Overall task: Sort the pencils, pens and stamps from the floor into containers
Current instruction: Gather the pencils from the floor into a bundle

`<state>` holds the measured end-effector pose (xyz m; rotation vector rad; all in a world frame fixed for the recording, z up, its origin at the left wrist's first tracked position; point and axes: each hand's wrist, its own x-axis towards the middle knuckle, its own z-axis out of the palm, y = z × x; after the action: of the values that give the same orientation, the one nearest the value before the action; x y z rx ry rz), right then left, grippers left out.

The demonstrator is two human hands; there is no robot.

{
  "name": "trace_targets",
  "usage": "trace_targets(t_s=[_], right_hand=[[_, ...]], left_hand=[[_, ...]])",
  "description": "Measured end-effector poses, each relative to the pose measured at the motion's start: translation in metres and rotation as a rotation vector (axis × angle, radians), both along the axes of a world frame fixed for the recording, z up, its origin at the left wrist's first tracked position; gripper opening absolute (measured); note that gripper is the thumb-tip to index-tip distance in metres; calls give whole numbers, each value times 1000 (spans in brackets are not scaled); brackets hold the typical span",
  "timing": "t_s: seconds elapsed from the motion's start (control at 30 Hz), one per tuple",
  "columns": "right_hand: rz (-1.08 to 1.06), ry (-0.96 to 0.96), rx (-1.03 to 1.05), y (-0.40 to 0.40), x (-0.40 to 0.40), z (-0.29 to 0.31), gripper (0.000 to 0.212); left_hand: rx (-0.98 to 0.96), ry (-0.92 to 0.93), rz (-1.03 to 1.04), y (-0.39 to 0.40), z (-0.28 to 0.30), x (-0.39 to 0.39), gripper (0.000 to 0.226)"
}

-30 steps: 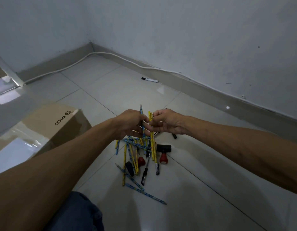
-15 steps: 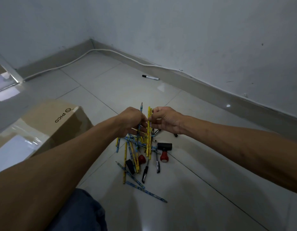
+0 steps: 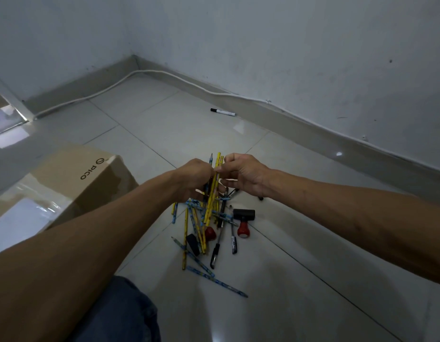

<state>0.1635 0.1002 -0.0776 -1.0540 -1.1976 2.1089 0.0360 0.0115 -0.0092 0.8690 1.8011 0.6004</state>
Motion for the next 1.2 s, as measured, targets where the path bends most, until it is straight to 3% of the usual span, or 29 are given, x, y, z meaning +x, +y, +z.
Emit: trace_targets(t_s=[0.3,0.43,0.57,0.63,0.7,0.8,0.87,1.0,1.2], right_hand=[[63,-71,20,-2,8,0,13],[120,-192,-20,7,17,-6,31],[40,-273,-12,21,28,-15,34],[29,-422,102,27,33,-21,32],[115,-667,357,33,42,-31,29],[480,-1134,847,38,61,-46,32],[667,-1315,984,38,71,-57,33],[779,-1346,1054,32,79,-76,29],[742,-1401,1145,29,70,-92,25]], left_hand=[[5,-17,2,3,-3,0,28],[-30,-110,23,4,-3,0,28],[-76,-138,92,8,-1,-1,33],[-66,-120,109,7,0,-2,33],[-51,-110,112,5,0,-4,33],[-18,-119,97,3,-1,-10,39],[9,-110,97,1,0,-16,40],[12,-95,108,-5,5,-25,35],[20,-116,121,-9,6,-34,32]])
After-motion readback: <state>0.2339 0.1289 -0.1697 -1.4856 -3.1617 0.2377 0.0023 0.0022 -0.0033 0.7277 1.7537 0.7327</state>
